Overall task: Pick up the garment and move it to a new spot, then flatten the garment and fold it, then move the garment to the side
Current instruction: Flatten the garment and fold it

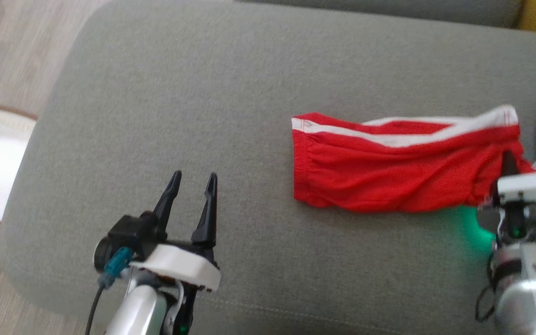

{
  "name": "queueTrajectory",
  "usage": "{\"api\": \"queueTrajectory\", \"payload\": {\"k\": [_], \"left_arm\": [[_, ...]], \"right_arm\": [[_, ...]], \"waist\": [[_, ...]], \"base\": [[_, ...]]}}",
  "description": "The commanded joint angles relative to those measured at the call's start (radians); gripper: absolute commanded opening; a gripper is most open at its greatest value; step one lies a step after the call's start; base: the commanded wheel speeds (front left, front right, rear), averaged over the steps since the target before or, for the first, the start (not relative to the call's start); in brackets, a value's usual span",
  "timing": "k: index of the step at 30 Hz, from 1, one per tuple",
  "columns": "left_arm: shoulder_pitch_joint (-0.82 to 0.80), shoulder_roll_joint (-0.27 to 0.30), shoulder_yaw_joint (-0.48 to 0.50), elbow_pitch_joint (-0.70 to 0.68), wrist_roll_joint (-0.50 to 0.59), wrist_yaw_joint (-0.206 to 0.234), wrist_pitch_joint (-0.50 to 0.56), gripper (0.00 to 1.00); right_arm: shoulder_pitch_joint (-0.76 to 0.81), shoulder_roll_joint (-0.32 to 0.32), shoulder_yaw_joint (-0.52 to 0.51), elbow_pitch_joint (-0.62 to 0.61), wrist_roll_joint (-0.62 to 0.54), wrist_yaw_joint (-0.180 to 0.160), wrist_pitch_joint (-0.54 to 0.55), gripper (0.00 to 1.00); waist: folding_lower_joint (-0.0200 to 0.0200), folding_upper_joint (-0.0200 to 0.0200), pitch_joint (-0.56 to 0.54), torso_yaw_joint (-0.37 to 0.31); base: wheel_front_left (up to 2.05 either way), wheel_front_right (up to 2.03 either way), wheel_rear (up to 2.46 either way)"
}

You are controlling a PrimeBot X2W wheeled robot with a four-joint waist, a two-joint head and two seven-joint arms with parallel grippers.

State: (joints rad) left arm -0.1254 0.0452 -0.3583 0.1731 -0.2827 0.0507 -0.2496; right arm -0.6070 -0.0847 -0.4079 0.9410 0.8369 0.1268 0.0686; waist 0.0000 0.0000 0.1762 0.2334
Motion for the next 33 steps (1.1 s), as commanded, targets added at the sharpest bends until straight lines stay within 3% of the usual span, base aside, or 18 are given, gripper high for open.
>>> {"api": "queueTrajectory", "payload": {"k": [1,8,18,33], "left_arm": [[-0.001,0.005,0.045,-0.022,0.005,-0.007,-0.012,1.00],[0.053,0.005,0.065,-0.024,0.006,-0.015,-0.012,1.00],[0.056,0.005,0.054,-0.019,-0.026,-0.022,-0.012,1.00],[0.104,0.005,0.083,-0.007,-0.006,-0.032,-0.012,1.00]], "right_arm": [[0.030,0.017,0.014,-0.042,0.013,0.004,-0.013,0.00],[0.157,0.033,0.018,-0.128,0.066,0.004,-0.040,0.00],[0.152,0.034,0.135,-0.157,0.188,0.004,-0.061,0.00],[0.264,0.034,0.575,-0.449,0.503,0.004,-0.088,0.00]], "waist": [[0.0000,0.0000,-0.044,-0.034],[0.0000,0.0000,-0.097,-0.073],[0.0000,0.0000,-0.107,-0.054],[0.0000,0.0000,-0.172,0.003]], "base": [[0.00,0.00,0.00],[0.00,0.00,0.00],[0.00,0.00,0.00],[0.00,0.00,0.00]]}}
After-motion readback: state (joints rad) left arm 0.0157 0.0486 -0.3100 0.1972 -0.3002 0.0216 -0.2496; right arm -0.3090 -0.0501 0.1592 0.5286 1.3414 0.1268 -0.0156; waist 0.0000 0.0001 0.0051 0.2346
